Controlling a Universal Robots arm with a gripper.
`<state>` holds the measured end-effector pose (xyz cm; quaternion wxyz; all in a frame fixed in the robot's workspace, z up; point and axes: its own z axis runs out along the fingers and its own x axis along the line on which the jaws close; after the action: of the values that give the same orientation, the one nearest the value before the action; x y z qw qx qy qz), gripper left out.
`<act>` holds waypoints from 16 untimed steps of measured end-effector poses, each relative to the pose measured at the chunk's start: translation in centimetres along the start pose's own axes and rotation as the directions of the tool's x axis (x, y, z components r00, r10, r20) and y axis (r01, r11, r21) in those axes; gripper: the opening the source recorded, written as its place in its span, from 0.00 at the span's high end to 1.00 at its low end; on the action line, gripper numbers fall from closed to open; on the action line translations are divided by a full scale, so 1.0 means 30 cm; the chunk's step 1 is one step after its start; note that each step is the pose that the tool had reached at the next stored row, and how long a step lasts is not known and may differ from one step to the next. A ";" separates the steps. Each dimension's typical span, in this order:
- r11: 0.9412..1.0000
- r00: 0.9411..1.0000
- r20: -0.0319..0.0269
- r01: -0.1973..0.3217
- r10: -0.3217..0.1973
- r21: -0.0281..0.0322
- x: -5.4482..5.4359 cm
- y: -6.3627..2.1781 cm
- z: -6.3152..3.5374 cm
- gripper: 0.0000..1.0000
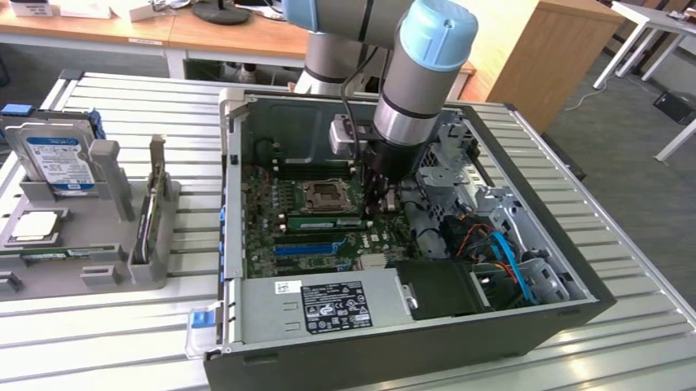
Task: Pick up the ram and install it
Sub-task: 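Press down the ram until it locks into place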
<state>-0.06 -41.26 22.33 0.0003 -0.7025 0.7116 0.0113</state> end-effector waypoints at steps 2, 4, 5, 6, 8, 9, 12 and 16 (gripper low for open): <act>1.000 1.000 0.000 0.000 0.000 0.000 0.000 0.000 0.002 0.90; 1.000 1.000 0.000 0.000 0.000 0.000 0.000 0.000 0.003 0.90; 1.000 1.000 0.000 0.000 0.000 0.000 0.000 0.000 0.003 0.90; 1.000 1.000 0.000 0.000 0.000 0.000 0.000 0.000 0.003 0.90; 1.000 1.000 0.000 0.000 0.000 0.000 0.000 0.000 0.004 0.90; 1.000 1.000 0.000 0.000 0.000 0.000 0.000 0.000 0.004 0.90; 1.000 1.000 0.000 0.000 0.000 0.000 0.000 0.000 0.004 0.90; 1.000 1.000 0.000 0.000 0.000 0.000 0.000 0.000 0.006 0.90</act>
<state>-0.06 -41.27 22.13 0.0002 -0.7025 0.7116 0.0112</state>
